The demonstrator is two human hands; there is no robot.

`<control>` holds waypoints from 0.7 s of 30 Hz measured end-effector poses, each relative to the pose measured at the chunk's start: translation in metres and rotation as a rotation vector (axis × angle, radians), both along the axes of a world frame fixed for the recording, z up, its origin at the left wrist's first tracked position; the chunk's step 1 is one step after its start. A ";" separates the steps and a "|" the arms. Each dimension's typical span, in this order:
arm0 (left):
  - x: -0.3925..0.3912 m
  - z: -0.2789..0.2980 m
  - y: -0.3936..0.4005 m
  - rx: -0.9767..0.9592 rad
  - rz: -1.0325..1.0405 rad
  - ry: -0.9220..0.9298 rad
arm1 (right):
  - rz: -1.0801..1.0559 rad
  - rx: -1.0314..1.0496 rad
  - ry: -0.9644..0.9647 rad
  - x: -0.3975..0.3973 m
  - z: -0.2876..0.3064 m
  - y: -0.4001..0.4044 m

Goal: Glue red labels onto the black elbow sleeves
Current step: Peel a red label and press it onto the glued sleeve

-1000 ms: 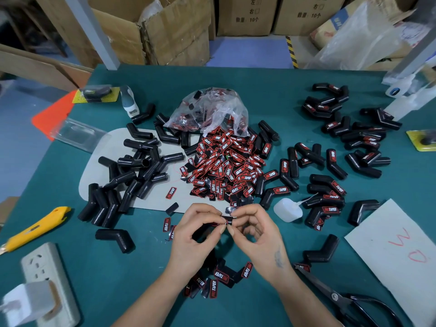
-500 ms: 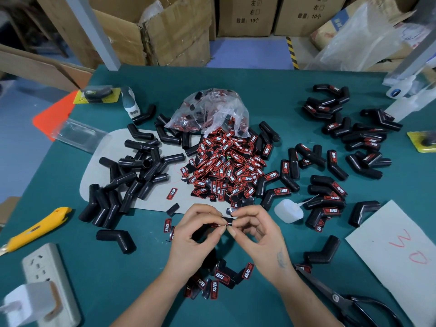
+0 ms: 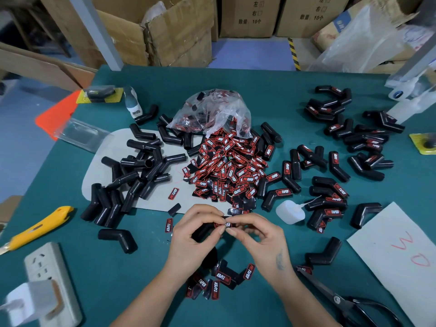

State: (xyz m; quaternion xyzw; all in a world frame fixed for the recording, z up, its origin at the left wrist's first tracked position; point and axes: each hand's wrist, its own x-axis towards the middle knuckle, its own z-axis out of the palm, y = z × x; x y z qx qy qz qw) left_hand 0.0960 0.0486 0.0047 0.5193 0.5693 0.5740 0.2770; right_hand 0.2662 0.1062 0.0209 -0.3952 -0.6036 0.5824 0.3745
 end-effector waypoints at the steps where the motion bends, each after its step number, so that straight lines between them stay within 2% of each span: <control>1: 0.000 -0.001 0.000 0.003 -0.002 0.009 | -0.018 0.005 0.001 0.000 -0.002 -0.001; 10: -0.002 -0.003 -0.001 -0.017 -0.013 -0.049 | -0.126 0.090 0.011 -0.001 -0.002 -0.002; 16: -0.005 0.000 0.000 0.036 0.007 0.036 | -0.132 0.127 0.003 0.000 -0.002 -0.003; 21: -0.005 0.000 0.000 0.030 0.018 0.017 | -0.133 0.150 -0.009 0.000 -0.001 -0.003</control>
